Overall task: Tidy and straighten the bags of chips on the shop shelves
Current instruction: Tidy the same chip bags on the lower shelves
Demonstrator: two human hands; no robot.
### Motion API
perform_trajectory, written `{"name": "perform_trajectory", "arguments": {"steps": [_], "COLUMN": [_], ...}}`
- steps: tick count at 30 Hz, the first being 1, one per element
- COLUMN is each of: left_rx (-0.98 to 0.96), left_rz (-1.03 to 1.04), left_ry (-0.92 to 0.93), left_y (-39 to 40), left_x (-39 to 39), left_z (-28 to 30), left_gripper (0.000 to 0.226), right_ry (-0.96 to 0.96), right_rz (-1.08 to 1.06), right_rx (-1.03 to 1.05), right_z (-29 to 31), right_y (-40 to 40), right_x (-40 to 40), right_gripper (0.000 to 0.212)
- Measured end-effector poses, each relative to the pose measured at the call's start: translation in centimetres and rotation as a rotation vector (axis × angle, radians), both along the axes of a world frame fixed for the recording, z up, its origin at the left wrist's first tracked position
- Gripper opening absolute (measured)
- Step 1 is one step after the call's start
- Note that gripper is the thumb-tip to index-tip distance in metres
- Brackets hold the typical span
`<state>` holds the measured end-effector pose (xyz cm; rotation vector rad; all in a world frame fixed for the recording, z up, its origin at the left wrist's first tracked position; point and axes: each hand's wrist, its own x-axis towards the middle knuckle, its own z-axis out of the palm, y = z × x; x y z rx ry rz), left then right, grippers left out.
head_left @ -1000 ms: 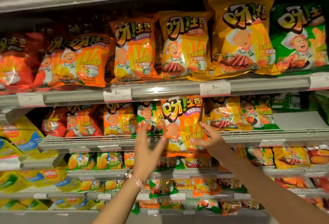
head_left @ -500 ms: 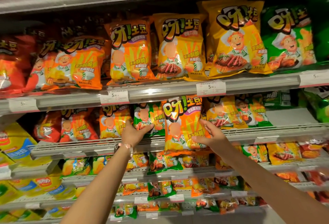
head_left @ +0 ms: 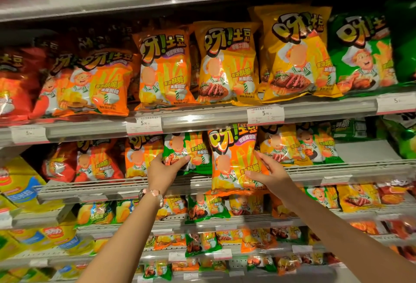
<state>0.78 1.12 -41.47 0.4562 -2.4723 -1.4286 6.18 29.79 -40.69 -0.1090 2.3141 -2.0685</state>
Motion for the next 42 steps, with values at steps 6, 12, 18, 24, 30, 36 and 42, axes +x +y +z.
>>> {"name": "perform_trajectory", "arguments": {"steps": [6, 12, 18, 24, 30, 36, 42], "left_rx": [-0.019, 0.061, 0.095, 0.088, 0.111, 0.13, 0.114], "left_rz": [-0.01, -0.092, -0.033, 0.102, 0.162, 0.144, 0.091], "left_ry": [0.025, 0.029, 0.058, 0.089, 0.082, 0.093, 0.121], "left_y": [-2.4, -6.3, -9.7, -12.4, -13.7, -13.4, -11.8], "left_x": [2.4, 6.2, 10.9, 13.9, 15.6, 16.2, 15.9], "left_z": [0.6, 1.1, 0.6, -0.4, -1.0, -1.0, -0.7], "left_gripper": [0.103, 0.095, 0.06, 0.062, 0.068, 0.066, 0.061], "right_ry": [0.027, 0.007, 0.008, 0.066, 0.049, 0.029, 0.006], "right_rz": [-0.069, -0.11, -0.067, -0.103, -0.06, -0.04, -0.024], "right_rx": [0.028, 0.017, 0.044, 0.165, 0.202, 0.342, 0.488], "right_z": [-0.3, -0.1, 0.2, -0.3, -1.2, -2.3, -1.9], "right_y": [-0.6, -2.7, -6.6, -11.1, -13.0, -13.7, -13.9], "right_x": [-0.8, -2.4, -4.3, -6.8, -8.9, -9.4, -10.0], "right_gripper": [0.07, 0.077, 0.061, 0.064, 0.07, 0.069, 0.069]}}
